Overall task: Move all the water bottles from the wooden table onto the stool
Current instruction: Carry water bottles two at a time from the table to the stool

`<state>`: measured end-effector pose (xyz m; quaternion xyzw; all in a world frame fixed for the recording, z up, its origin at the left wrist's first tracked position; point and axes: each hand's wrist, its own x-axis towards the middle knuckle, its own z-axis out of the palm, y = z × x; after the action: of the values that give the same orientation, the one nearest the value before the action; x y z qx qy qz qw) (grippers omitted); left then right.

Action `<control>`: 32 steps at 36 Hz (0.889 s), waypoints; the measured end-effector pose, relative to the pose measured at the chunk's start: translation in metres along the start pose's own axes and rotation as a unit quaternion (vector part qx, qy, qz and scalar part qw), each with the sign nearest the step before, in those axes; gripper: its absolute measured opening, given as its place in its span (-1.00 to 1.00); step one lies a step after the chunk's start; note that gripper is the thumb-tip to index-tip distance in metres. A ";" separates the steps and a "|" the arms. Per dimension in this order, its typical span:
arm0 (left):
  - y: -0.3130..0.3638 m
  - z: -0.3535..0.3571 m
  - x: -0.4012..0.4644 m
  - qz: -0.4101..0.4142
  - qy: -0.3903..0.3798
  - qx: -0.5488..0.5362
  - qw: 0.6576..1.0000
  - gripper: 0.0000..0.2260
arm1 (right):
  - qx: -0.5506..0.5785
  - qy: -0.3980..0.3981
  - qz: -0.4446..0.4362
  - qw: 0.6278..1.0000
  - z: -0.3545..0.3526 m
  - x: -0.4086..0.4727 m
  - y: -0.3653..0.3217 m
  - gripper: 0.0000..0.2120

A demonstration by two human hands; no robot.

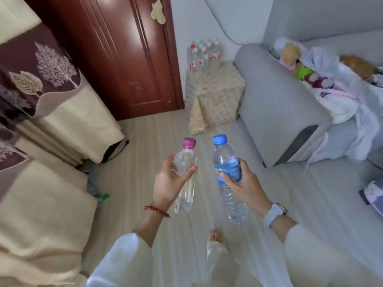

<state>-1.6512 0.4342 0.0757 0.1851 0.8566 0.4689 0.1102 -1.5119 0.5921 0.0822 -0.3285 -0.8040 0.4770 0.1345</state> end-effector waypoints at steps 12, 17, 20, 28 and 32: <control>0.063 0.082 0.261 0.006 -0.019 -0.010 1.000 -0.46 | -0.005 0.017 0.013 1.000 -0.037 0.268 0.000 -0.59; 0.067 0.116 0.383 0.008 -0.021 -0.013 1.000 -0.45 | -0.004 0.023 0.011 1.000 -0.033 0.396 0.000 -0.61; 0.073 0.136 0.458 -0.001 -0.029 -0.020 0.999 -0.44 | 0.003 0.021 0.015 1.000 -0.031 0.477 -0.009 -0.64; 0.110 0.187 0.634 -0.003 -0.087 -0.042 0.995 -0.50 | 0.037 0.028 0.049 0.998 -0.042 0.656 -0.032 -0.56; 0.127 0.221 0.704 0.032 -0.099 -0.024 0.994 -0.41 | 0.040 0.012 0.054 0.998 -0.055 0.731 -0.022 -0.49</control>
<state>-2.1827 0.9610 0.0540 0.2551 0.8234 0.4723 0.1841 -2.0385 1.1021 0.0581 -0.3712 -0.7637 0.5115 0.1317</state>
